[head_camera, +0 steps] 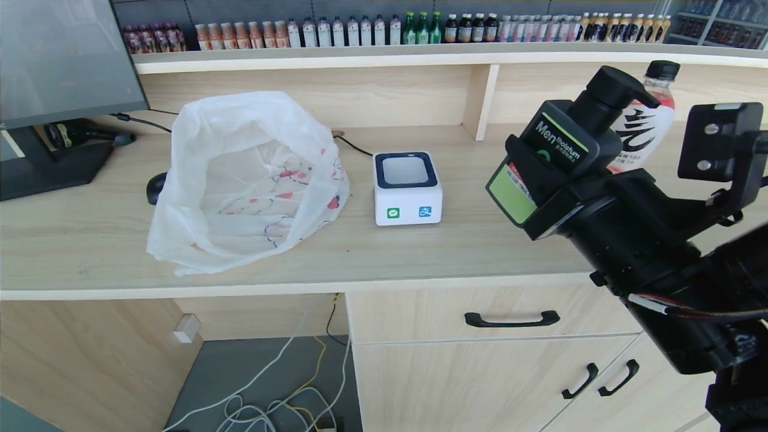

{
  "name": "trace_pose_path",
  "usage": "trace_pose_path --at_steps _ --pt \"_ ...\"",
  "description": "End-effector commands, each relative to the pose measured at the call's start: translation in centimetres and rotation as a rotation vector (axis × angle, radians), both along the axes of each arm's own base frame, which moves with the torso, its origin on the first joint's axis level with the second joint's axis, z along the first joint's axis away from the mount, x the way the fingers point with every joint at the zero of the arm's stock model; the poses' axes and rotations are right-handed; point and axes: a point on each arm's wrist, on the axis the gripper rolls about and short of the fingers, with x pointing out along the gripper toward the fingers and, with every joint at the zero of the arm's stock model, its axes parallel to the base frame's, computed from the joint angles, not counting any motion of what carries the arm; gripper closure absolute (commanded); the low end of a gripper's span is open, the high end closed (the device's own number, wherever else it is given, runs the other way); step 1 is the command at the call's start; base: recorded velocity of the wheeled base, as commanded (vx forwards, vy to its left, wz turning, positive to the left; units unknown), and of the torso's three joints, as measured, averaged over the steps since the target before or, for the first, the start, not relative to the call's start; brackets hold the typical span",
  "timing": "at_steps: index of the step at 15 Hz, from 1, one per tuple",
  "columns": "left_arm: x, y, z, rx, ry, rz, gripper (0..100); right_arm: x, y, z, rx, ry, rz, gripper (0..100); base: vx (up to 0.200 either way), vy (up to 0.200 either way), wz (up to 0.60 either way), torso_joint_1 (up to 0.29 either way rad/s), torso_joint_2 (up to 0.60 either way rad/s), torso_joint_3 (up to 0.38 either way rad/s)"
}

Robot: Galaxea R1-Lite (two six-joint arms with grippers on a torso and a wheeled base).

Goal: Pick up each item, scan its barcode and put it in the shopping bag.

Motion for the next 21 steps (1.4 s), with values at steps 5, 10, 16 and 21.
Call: trace_pose_path --at_steps 5,10,16,21 --pt "0.0 0.0 0.0 0.0 -0.001 0.0 0 0.4 0.4 -0.1 -0.001 0.001 -0.001 100 0.0 0.2 0.0 0.001 0.0 0.001" --pt "0.0 0.0 0.0 0.001 -0.001 0.0 0 0.6 0.6 -0.3 -0.005 0.005 0.002 100 0.0 0.0 0.0 0.0 0.0 0.0" --pt "0.0 0.0 0.0 0.001 -0.001 0.0 0 1.4 2.4 -1.1 0.0 0.036 0.022 100 0.0 0.0 0.0 0.0 0.0 0.0" --pt "0.0 0.0 0.0 0.001 -0.001 0.0 0 3.3 4.1 2.2 0.117 0.12 0.095 100 0.0 0.0 0.0 0.0 0.0 0.0"
